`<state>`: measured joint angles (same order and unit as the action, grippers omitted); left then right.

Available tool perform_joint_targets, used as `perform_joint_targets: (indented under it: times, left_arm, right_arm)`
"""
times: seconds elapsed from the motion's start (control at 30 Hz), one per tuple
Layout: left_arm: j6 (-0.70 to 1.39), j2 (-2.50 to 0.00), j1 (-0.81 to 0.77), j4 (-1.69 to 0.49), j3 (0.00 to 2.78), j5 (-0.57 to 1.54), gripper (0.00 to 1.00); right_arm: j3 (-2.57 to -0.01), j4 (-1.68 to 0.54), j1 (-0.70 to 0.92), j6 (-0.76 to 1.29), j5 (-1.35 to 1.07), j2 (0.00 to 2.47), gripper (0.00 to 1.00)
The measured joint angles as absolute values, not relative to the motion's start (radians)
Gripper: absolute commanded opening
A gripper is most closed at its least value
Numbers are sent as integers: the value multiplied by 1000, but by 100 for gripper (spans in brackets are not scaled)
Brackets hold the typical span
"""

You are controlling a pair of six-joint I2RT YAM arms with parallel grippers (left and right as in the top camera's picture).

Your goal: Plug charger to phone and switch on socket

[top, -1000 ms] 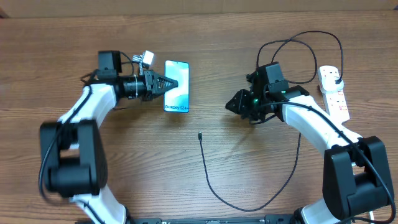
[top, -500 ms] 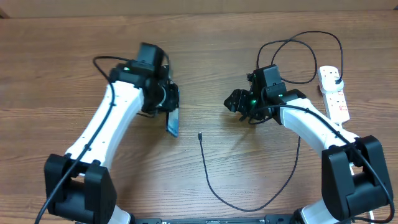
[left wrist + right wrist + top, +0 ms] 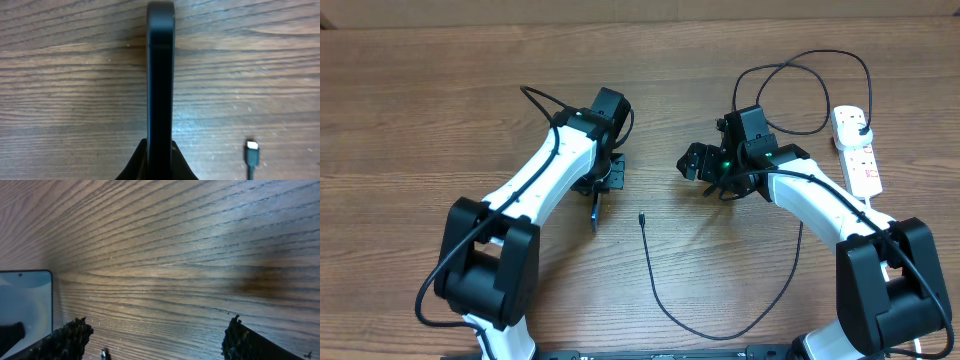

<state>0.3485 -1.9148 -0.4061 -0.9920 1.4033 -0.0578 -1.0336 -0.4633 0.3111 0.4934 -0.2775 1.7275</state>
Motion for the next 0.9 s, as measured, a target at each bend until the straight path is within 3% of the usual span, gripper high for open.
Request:
perform_joint_targets:
  times: [0.43,0.9]
  left_arm:
    - [368,-1977,-406,-977,1439,-88,4]
    - [369,-2020,-406,-982,1439,-87,20]
  right_arm:
    - [-1034,-463,311,494,-250,1728,90]
    - [-1034,-464,311,494,-247,1728,91]
